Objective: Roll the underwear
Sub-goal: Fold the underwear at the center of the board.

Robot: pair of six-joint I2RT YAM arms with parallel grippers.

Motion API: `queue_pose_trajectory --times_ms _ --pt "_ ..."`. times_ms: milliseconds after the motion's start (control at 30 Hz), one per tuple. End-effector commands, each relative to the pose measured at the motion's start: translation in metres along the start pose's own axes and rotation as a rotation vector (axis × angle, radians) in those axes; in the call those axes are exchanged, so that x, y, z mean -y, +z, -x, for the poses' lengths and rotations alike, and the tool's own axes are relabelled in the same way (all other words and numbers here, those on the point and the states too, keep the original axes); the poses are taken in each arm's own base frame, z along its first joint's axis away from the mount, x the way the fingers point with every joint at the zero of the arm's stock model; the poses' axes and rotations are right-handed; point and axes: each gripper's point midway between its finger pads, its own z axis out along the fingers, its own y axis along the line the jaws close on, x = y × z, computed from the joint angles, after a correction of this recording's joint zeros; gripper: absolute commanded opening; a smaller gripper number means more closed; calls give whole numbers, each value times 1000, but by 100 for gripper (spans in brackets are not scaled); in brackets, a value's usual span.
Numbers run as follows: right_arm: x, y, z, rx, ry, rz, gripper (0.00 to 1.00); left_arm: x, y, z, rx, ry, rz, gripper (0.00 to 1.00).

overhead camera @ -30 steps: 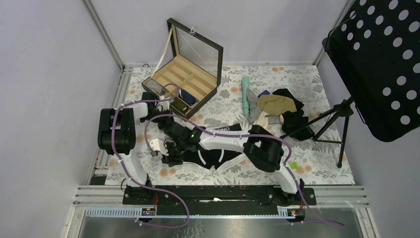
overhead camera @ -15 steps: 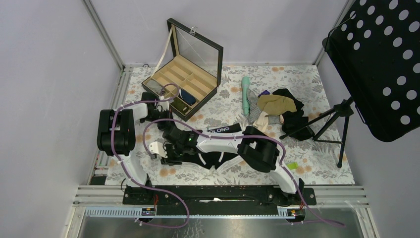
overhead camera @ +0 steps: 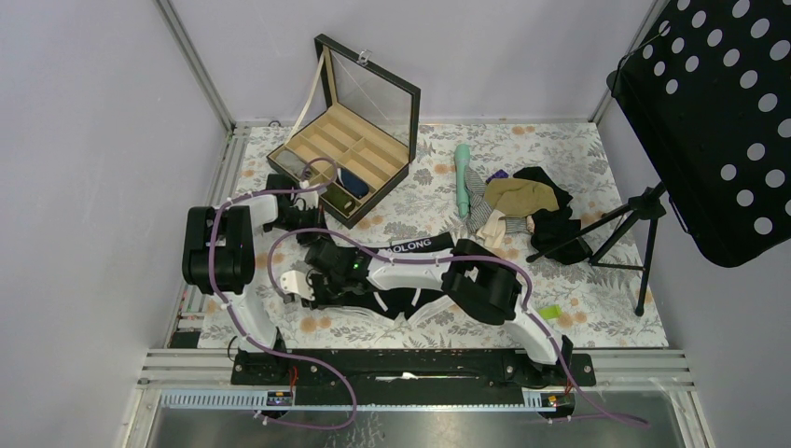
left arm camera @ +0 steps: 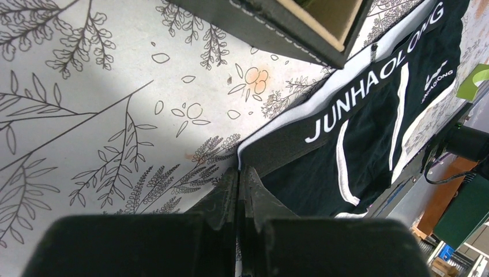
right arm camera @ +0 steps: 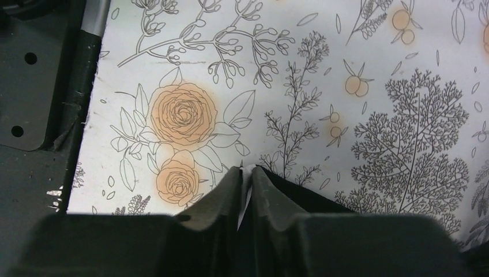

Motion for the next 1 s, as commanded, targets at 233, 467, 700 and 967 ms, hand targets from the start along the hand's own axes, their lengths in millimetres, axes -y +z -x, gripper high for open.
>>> queue_pose_trajectory --times_ms 233,467,700,967 --pt "-12 -34 114 254 16 119 0 22 -61 23 123 104 29 0" --pt "-3 -74 160 382 85 159 0 50 -94 39 140 180 15 0" --pt "1 -118 113 322 72 79 0 87 -98 64 156 273 -14 0" --pt "-6 -156 53 280 187 6 0 125 -64 75 82 314 -64 0"
